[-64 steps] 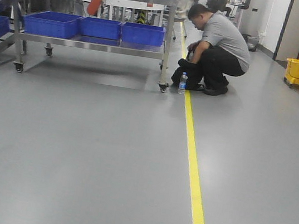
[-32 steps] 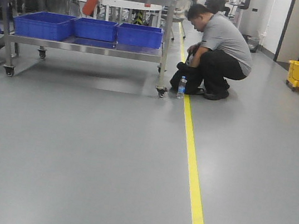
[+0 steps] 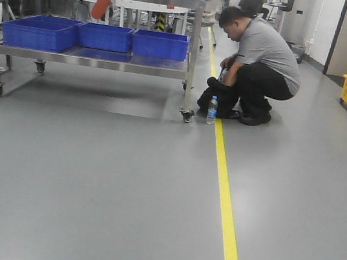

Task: Move white bin to right shelf second layer
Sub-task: 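Drive past the racks of blue bins, keeping the white bin gripped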

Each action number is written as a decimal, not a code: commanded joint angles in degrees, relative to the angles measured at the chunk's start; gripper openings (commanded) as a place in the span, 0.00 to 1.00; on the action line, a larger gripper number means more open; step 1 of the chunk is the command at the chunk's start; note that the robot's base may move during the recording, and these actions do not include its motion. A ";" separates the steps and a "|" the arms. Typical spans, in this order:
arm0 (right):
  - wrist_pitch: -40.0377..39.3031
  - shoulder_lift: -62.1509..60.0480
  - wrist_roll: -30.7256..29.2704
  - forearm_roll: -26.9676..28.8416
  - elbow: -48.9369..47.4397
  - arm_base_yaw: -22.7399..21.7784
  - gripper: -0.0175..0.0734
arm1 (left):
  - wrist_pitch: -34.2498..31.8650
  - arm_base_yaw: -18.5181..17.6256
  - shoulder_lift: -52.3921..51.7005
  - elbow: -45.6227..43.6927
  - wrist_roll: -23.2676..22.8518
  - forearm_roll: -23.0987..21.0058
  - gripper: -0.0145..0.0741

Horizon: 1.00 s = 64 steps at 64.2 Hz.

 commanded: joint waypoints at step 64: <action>-5.39 0.55 -0.15 0.29 -1.55 -0.41 0.25 | -4.77 0.05 -0.94 1.56 -0.30 -0.30 0.26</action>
